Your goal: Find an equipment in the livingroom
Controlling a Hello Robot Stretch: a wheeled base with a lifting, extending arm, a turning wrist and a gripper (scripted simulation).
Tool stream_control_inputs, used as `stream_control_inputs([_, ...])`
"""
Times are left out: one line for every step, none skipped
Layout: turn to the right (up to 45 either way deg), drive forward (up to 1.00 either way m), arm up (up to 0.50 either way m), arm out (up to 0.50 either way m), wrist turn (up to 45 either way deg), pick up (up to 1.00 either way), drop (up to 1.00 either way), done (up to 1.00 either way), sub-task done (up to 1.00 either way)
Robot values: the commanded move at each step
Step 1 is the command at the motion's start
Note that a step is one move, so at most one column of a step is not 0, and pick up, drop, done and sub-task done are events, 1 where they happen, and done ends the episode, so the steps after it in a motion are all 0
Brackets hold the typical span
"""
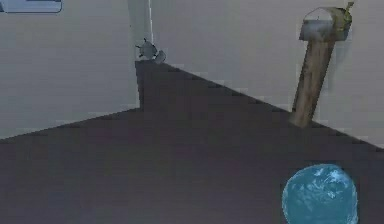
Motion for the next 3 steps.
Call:
stream_control_inputs([-6.0, 0.00, 0.00, 0.00, 0.0, 0.00, 0.00, 0.00, 0.00])
stream_control_inputs([0.0, 0.20, 0.00, 0.00, 0.0, 0.00, 0.00, 0.00, 0.00])
stream_control_inputs([0.0, 1.00, 0.00, 0.00, 0.0, 0.00, 0.00, 0.00, 0.00])
